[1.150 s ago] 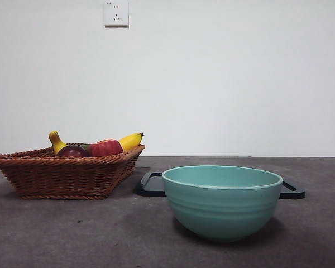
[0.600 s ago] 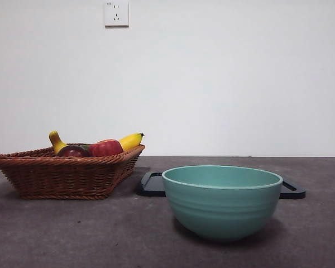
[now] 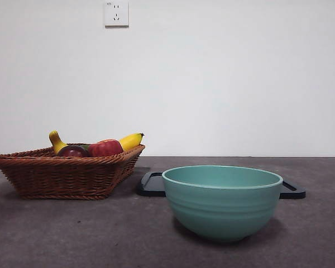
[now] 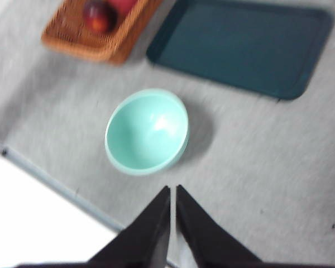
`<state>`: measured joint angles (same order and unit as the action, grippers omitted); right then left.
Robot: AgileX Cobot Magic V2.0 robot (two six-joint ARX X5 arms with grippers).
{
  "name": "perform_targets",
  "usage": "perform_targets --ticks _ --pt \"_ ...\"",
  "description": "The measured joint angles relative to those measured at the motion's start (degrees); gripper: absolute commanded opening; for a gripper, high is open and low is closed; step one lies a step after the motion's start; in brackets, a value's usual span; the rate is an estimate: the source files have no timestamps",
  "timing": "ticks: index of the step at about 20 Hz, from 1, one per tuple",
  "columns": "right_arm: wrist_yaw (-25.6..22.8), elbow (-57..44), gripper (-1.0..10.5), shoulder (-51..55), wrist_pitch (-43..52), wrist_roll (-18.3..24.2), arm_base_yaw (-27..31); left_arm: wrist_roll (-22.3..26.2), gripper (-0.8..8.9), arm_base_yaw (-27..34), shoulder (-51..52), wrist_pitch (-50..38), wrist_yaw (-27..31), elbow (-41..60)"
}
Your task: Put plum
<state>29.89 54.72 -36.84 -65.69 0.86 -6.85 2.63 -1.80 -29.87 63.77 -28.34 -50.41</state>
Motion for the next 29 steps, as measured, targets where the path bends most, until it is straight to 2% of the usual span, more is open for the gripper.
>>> perform_targets --ticks 3,4,6,7,9,19,22,29 --pt "0.0 0.0 0.1 0.04 -0.07 0.79 -0.7 0.52 0.14 0.0 0.0 -1.29 0.0 0.0" --pt "0.0 0.0 0.2 0.09 -0.07 0.85 -0.7 0.52 0.51 0.0 0.0 -1.84 0.0 0.0" --pt "0.0 0.0 1.7 0.09 -0.07 0.87 -0.7 0.5 1.89 0.0 0.0 -1.99 0.0 0.0" --pt "0.0 0.0 2.9 0.09 -0.04 0.87 -0.7 0.5 2.99 0.0 0.0 -1.9 0.0 0.0" --pt "0.0 0.0 3.6 0.09 -0.07 0.85 -0.7 0.48 4.37 0.0 0.0 -1.84 0.0 0.0" --pt "0.0 0.0 3.6 0.09 -0.04 0.85 -0.7 -1.95 4.35 0.0 -2.16 -2.71 0.02 -0.46" --pt "0.0 0.0 3.6 0.09 0.09 0.85 -0.7 -2.14 4.32 0.0 -6.91 -5.31 0.11 -3.69" --pt "0.0 0.0 3.6 0.09 0.28 0.85 -0.7 -2.14 4.28 -4.59 -24.85 -11.54 6.36 -13.94"
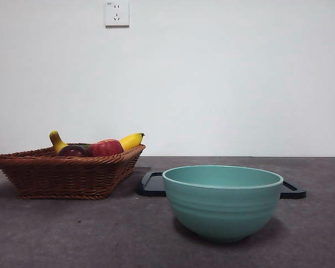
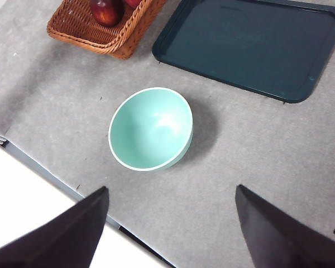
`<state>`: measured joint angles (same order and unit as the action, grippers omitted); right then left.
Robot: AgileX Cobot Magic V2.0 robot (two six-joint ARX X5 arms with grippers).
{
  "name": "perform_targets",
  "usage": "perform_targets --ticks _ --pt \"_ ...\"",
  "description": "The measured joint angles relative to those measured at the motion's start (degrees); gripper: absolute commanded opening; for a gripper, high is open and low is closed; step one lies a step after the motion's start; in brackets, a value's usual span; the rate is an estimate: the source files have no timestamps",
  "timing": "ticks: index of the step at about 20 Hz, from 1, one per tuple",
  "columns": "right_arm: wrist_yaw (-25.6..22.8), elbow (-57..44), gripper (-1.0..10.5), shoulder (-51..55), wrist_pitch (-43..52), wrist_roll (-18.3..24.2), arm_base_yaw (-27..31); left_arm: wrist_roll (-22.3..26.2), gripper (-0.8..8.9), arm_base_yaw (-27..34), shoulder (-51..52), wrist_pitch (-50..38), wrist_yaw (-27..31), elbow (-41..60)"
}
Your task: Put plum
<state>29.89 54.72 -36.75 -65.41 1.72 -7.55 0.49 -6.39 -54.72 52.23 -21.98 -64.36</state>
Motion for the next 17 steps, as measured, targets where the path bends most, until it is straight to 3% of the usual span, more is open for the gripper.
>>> perform_targets --ticks 11,17 --pt "0.0 0.0 3.6 0.0 0.5 0.0 0.0 0.72 4.28 -9.73 -25.24 -15.26 14.53 -2.97" --pt "0.0 0.0 3.6 0.0 0.52 0.0 0.0 2.03 4.29 -11.23 -34.34 -21.11 18.16 -2.97"
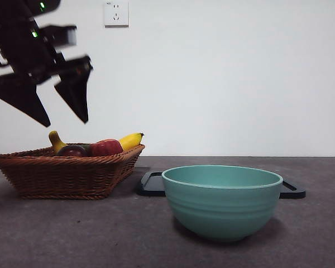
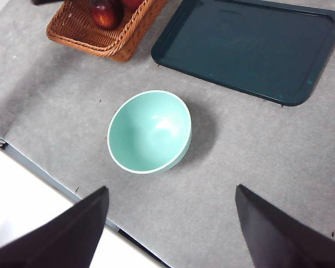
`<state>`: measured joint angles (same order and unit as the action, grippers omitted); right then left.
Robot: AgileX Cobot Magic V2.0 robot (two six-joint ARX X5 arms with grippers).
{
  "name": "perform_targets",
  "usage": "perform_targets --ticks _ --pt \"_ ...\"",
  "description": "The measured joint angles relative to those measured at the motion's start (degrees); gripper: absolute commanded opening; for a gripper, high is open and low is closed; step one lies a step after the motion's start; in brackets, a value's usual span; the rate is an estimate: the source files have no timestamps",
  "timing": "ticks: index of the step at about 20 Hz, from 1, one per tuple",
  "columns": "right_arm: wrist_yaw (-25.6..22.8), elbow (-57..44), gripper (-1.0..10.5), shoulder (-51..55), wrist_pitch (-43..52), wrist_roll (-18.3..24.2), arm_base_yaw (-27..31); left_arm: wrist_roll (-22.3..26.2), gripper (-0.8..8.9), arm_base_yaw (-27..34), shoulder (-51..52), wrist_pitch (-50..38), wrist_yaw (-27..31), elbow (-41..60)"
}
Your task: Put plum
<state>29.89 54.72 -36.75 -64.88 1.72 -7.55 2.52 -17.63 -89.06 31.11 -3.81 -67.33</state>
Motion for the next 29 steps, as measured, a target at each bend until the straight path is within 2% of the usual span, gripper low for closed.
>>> perform_targets --ticks 9,16,20,29 --pt "0.0 0.0 3.6 0.0 -0.02 0.0 0.0 1.16 4.28 -0.17 -7.54 -5.97 2.05 0.0" --pt "0.0 0.0 3.6 0.0 0.0 0.0 0.0 1.68 4.26 -0.17 -10.67 -6.8 2.14 0.0" --pt "0.0 0.0 3.6 0.0 0.48 0.0 0.0 1.99 3.08 -0.17 -11.54 -6.93 2.16 0.0" --pt "0.0 0.0 3.6 0.0 0.48 0.0 0.0 1.97 3.06 -0.17 -10.78 -4.76 2.16 -0.17"
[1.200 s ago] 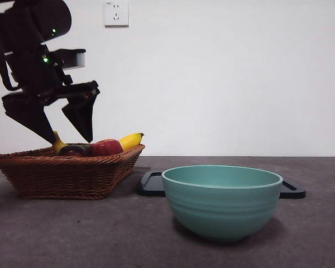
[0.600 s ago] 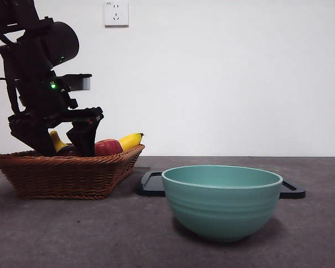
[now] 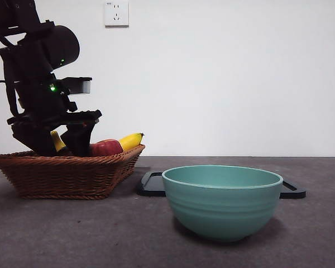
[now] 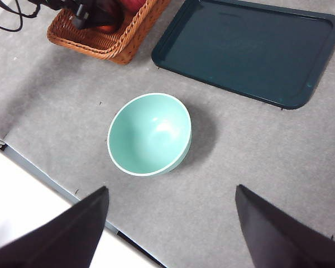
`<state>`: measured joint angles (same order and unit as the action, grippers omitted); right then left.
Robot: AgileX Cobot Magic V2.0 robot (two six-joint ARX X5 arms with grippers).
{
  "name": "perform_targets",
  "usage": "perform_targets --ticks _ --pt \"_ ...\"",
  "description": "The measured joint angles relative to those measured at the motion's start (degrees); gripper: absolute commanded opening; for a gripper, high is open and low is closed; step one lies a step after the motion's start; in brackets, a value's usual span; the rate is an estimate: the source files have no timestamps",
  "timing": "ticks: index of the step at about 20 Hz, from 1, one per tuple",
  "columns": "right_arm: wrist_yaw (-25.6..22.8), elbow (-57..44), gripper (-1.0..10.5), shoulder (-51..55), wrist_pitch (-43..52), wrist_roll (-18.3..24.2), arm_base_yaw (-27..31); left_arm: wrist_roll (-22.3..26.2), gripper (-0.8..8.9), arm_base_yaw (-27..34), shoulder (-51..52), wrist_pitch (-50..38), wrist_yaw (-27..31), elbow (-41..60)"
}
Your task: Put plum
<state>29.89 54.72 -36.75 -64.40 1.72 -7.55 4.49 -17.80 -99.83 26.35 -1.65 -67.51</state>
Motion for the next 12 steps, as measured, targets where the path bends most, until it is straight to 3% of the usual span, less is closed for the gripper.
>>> perform_targets --ticks 6,12 --pt "0.0 0.0 3.6 0.0 0.02 0.0 0.0 -0.92 3.06 -1.29 12.76 4.83 -3.21 0.0" --pt "0.0 0.0 3.6 0.0 0.76 0.0 0.0 -2.23 3.06 -10.27 25.55 11.91 -10.4 0.0"
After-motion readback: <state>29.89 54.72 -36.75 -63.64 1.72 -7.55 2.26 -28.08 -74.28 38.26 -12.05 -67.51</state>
